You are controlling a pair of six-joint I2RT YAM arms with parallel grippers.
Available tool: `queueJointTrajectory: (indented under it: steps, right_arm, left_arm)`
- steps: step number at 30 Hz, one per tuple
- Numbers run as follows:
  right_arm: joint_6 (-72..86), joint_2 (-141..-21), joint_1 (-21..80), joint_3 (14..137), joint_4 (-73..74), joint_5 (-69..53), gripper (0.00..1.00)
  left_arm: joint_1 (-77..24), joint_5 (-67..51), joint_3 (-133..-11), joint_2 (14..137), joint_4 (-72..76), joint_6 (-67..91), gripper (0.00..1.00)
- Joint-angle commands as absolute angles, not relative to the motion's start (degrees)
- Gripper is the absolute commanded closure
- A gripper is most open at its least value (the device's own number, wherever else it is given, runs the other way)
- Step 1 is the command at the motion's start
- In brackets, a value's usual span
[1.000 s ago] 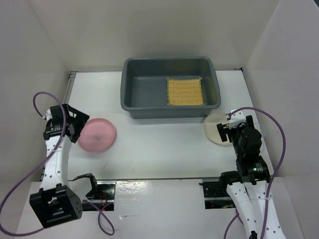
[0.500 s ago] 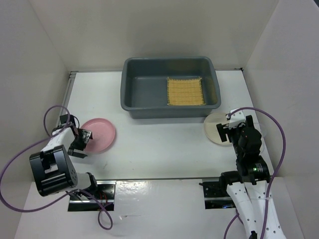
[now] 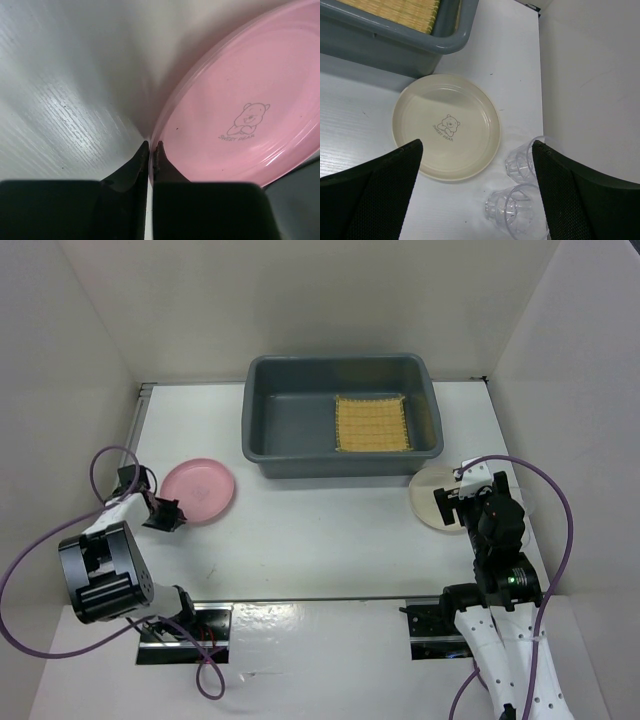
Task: Place the mixed dishes into the plastic bin
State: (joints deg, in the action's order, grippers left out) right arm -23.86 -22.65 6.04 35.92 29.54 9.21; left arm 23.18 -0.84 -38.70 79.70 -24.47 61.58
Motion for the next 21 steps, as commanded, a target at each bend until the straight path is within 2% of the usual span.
queueJointTrajectory:
  steps: [1,6,9,11,13,17,21]
  right_arm:
    - [-23.73,-22.5,6.59,35.42,26.63,9.58,0.06]
    - [-23.73,-22.5,6.59,35.42,26.63,10.11,0.06]
    - [-23.73,-22.5,6.59,35.42,26.63,10.11,0.06]
    - [-23.73,-22.5,6.59,35.42,26.63,10.11,0.06]
    - [-23.73,-21.89,6.59,35.42,26.63,10.11,0.06]
    - [-23.73,-21.88,6.59,35.42,26.63,10.72,0.05]
    - [-23.73,-21.88,6.59,35.42,26.63,10.72,0.05]
  left_arm:
    - [23.12,0.45,-36.55,79.99,-24.6,59.77,1.0]
    - [23.12,-1.58,-42.35,70.42,-27.59,57.66,1.0]
    - [23.12,-6.14,-51.22,62.25,-29.0,56.69,1.0]
    - [23.12,-12.87,-56.31,61.61,-27.43,56.69,1.0]
    - [21.72,-17.82,-65.44,64.06,-26.28,56.69,1.0]
    - [8.66,-19.6,-79.43,70.82,-22.34,55.64,1.0]
    - [-2.15,-20.91,-94.89,88.09,-27.48,50.11,1.0]
